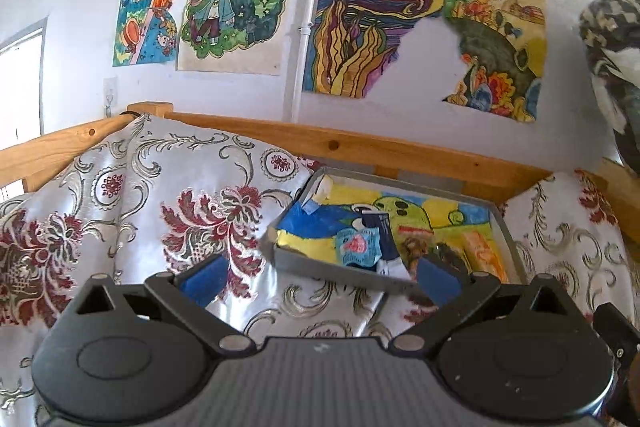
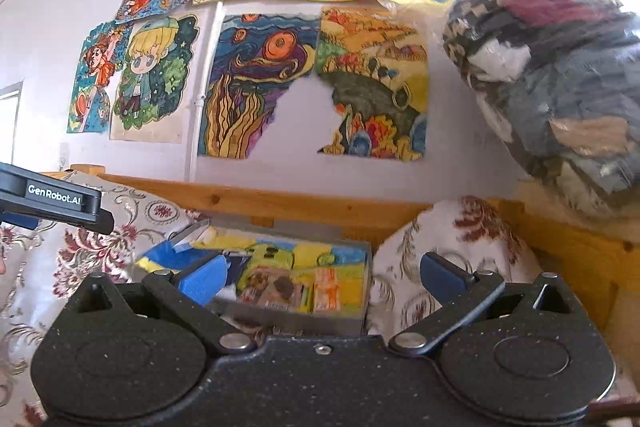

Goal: Organize snacks
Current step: 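Move both tools back toward the remaining snacks beside the tray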

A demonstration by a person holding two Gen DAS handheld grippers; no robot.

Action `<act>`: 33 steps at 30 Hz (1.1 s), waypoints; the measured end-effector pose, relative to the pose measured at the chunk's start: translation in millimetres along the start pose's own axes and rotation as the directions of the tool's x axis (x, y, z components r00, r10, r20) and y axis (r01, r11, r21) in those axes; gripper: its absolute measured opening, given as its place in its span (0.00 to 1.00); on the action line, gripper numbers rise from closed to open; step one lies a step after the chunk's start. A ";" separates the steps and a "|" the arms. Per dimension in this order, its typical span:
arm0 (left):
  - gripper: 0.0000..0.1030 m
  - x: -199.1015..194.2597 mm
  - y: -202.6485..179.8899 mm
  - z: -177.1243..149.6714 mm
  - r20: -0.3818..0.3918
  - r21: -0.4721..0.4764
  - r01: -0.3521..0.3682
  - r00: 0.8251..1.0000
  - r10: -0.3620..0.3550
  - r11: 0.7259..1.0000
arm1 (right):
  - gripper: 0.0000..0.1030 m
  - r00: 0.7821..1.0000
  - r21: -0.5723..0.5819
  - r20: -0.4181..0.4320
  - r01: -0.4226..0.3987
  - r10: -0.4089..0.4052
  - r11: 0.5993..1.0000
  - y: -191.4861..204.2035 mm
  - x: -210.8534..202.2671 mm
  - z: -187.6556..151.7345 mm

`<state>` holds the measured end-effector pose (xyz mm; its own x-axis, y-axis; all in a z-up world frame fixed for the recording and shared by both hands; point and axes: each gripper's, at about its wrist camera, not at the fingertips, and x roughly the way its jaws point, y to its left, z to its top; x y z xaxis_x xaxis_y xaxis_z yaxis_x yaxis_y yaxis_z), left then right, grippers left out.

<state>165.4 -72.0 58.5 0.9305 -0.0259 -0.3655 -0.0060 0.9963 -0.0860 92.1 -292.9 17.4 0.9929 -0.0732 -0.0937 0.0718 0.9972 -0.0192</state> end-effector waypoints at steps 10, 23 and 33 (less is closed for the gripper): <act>0.99 -23.8 5.5 -35.9 -0.045 0.088 0.057 0.998 -0.053 0.994 | 0.99 0.983 -0.001 -0.183 0.007 -0.007 1.000 12.1 -35.9 -26.9; 0.99 -22.6 19.2 -85.2 -0.188 0.176 0.113 0.979 -0.079 0.978 | 0.99 0.904 -0.066 -0.426 -0.045 0.013 0.997 34.7 -20.9 -52.1; 0.99 -15.1 19.5 -103.3 -0.257 0.207 0.111 0.965 -0.056 0.972 | 0.99 0.871 -0.068 -0.491 -0.045 0.006 0.997 33.5 -8.9 -59.0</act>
<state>113.4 -60.7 -33.4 0.8040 -0.1019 -0.5858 0.1735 0.9825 0.0673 80.0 -259.6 -41.2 0.8186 -0.0643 -0.5707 0.0205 0.9964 -0.0828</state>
